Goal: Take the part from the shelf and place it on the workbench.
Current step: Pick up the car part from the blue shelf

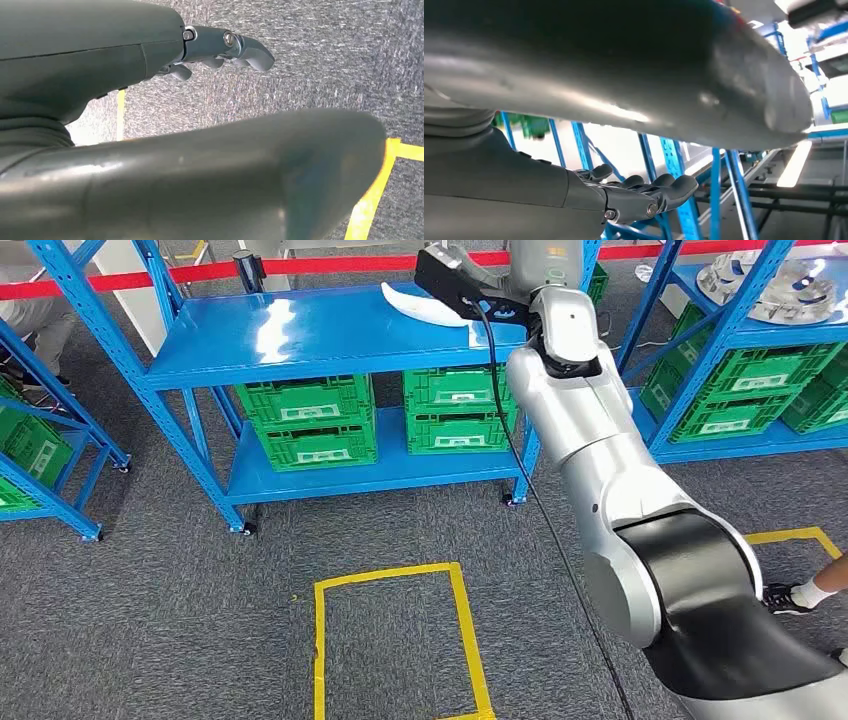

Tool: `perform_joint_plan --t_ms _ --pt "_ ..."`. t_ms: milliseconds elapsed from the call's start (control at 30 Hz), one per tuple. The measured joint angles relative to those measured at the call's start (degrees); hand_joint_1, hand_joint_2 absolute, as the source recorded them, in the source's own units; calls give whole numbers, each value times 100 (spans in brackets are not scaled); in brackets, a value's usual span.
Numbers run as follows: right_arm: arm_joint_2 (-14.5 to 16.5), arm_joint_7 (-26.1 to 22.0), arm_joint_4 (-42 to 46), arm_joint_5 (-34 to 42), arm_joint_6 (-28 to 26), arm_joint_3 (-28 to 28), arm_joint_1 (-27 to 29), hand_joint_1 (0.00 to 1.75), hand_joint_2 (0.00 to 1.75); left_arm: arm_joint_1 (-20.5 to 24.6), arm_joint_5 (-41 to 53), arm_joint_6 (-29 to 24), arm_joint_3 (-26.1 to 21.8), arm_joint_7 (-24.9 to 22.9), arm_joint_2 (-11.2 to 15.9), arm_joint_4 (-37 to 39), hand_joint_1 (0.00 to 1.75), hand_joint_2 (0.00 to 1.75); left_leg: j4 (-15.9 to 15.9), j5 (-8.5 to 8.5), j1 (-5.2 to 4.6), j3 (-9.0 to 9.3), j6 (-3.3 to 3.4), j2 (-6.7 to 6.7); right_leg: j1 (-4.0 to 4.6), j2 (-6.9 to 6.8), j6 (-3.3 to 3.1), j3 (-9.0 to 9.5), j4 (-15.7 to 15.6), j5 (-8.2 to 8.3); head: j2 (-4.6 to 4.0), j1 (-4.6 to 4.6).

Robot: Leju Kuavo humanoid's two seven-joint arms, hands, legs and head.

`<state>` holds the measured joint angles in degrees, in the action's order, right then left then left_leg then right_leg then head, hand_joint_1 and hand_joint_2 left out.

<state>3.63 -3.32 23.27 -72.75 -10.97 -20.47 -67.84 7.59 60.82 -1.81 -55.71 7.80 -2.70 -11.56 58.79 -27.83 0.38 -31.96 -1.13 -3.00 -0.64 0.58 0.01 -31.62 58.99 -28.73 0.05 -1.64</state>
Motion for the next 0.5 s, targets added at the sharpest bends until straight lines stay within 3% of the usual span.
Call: perform_joint_plan --t_ms 500 --pt "-26 -66 -78 -183 -10 -647 475 0 0 46 29 0 0 -70 -40 1 0 0 3 0 1 -5 0 10 0 9 0 -9 -2 8 1 0"
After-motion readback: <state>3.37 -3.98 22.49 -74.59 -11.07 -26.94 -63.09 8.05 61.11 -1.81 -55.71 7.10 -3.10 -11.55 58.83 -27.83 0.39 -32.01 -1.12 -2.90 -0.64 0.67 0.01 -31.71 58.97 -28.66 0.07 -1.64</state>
